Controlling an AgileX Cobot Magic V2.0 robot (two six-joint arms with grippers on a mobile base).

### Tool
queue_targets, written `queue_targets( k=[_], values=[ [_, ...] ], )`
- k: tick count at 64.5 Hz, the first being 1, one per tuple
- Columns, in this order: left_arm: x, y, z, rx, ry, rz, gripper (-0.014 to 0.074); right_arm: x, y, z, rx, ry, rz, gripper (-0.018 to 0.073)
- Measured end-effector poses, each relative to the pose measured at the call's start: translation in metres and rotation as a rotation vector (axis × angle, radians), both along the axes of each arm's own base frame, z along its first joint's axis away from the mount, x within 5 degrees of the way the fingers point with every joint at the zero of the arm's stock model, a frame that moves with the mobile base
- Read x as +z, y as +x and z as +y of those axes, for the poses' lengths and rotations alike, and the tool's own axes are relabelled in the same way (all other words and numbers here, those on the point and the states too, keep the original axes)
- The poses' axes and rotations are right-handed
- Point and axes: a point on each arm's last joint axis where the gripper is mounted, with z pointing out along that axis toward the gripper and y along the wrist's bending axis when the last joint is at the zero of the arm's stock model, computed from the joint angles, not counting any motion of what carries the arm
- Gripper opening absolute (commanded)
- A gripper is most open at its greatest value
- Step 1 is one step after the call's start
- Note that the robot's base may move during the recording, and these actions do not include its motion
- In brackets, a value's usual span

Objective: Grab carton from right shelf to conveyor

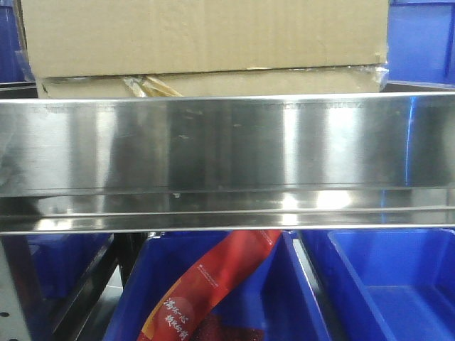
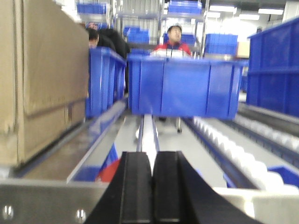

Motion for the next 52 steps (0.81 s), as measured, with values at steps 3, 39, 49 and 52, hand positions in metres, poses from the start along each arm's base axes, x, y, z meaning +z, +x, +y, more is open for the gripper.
queue_targets(
  k=[3, 39, 49, 52],
  values=[
    [0.002, 0.0, 0.0, 0.0, -0.021, -0.022, 0.0, 0.003, 0.0, 0.0, 0.0, 0.0, -0.008, -0.0067],
    [0.154, -0.03, -0.002, 0.026, 0.113, -0.115, 0.0407, 0.143, -0.03, 0.0, 0.017, 0.009, -0.225, 0.0449],
    [0.195, -0.022, -0.002, 0.016, 0.091, -0.109, 0.0407, 0.151, -0.016, 0.001, 0.018, 0.007, -0.176, 0.0561],
    [0.2, -0.015, -0.002, 0.004, 0.077, -0.085, 0.0407, 0.15, -0.012, 0.001, 0.018, 0.006, -0.158, 0.0558]
  ],
)
